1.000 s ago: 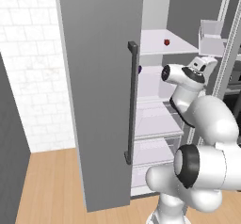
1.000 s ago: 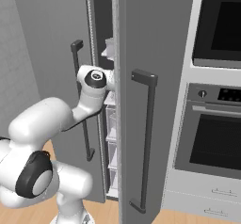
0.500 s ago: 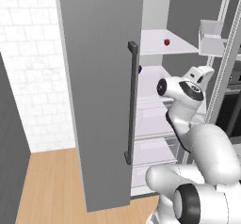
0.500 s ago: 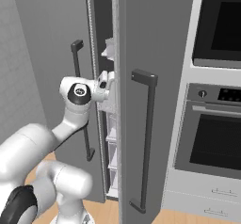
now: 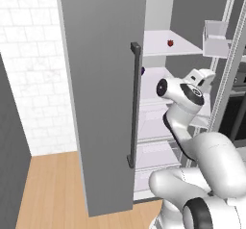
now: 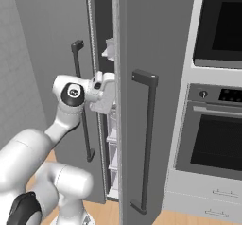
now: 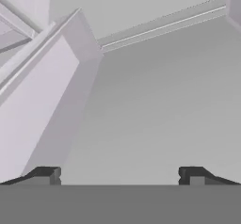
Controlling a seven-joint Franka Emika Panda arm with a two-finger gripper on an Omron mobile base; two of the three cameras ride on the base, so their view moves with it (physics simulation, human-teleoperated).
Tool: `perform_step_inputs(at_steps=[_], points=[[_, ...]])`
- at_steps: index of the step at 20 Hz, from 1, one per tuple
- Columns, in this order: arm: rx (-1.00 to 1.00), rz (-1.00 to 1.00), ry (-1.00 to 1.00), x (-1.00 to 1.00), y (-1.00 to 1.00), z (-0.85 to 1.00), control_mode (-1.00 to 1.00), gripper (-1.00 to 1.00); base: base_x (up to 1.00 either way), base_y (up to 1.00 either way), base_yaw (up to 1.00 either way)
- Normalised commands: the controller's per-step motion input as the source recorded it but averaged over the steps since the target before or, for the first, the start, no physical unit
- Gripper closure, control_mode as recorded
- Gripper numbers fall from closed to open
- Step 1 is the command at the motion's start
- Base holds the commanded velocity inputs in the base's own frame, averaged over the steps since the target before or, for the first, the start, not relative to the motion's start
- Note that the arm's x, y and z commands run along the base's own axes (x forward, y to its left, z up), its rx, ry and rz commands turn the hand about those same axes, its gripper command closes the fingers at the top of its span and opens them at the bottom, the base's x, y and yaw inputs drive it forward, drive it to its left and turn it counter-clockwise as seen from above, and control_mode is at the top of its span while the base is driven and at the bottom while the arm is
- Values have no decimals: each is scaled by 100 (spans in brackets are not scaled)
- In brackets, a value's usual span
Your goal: Take the strawberry from the fridge and place it on top of the pancake, located on the dining counter.
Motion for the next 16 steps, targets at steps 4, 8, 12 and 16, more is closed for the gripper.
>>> perform_step_inputs(at_steps=[4, 8, 12, 16], points=[[1, 0, -4, -35, 7, 0, -100, -100, 0, 0, 0], [0, 0, 0, 0, 0, 0, 100, -100, -76, 85, 0], [0, 0, 0, 0, 0, 0, 100, -100, -9, 95, 0], [0, 0, 0, 0, 0, 0, 100, -100, 77, 26, 0]])
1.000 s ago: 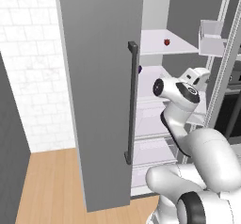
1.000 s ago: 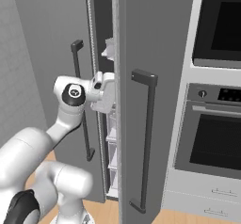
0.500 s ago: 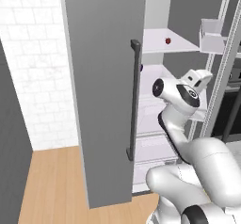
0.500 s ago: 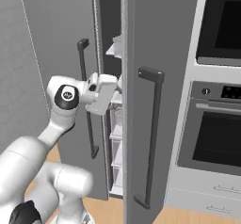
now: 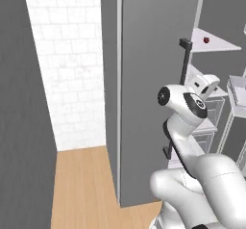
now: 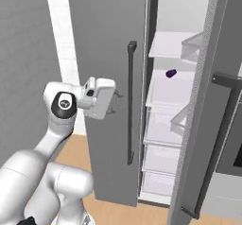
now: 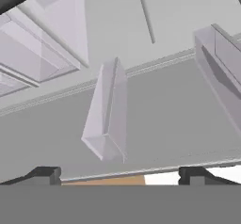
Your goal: Take the strawberry from the fridge and place it on top of the pancake, located on the dining counter.
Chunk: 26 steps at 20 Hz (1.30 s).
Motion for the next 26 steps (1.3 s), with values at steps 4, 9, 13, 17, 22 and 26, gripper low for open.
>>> perform_step_inputs(at_steps=[4, 9, 13, 17, 22, 26], points=[[0, 0, 0, 0, 0, 0, 100, -100, 77, -43, 0], [0, 0, 0, 0, 0, 0, 100, -100, 35, -84, 0], [0, 0, 0, 0, 0, 0, 100, -100, 0, -100, 0], [0, 0, 0, 0, 0, 0, 100, -100, -1, -100, 0], [0, 0, 0, 0, 0, 0, 100, -100, 3, -63, 0], [0, 0, 0, 0, 0, 0, 100, -100, 49, 74, 4]])
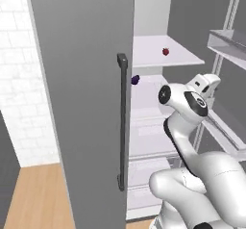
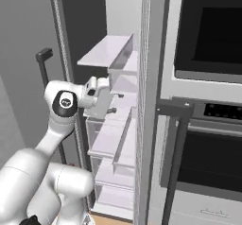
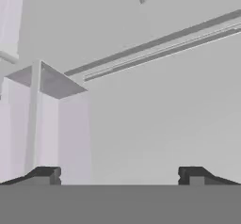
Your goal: Take the strawberry from the fridge and place it on top of the pancake, located on the dining counter.
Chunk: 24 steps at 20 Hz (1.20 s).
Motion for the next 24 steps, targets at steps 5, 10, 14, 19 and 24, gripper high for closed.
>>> perform_step_inputs(at_steps=[5, 10, 14, 19, 24], points=[[0, 0, 0, 0, 0, 0, 100, -100, 63, 13, 8], [0, 0, 0, 0, 0, 0, 100, -100, 51, -57, 13], [0, 0, 0, 0, 0, 0, 100, -100, 44, -14, 11], [0, 0, 0, 0, 0, 0, 100, -100, 18, 3, 8], [4, 0, -6, 1, 8, 7, -100, -100, 0, -6, 1]])
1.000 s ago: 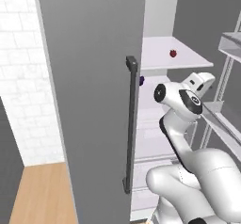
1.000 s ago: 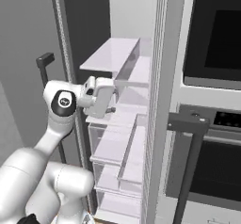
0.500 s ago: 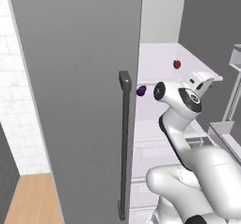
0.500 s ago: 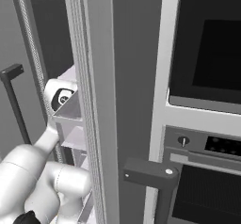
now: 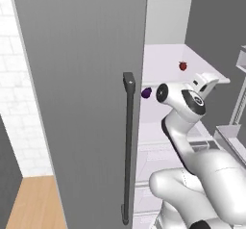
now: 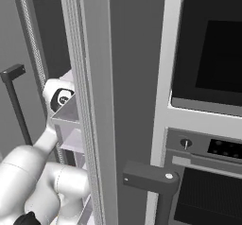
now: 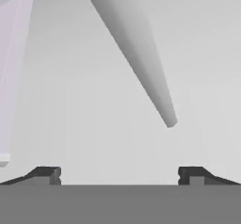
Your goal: Take the strawberry from the fridge and place it on top of the pancake, located on the dining counter.
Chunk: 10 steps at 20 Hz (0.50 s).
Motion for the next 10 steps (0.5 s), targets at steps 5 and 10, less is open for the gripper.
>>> perform_step_inputs(at_steps=[5, 10], points=[[26, 0, -32, 0, 48, 58, -100, -100, 0, 0, 0], [25, -1, -25, -2, 42, 59, -100, -100, 0, 0, 0]])
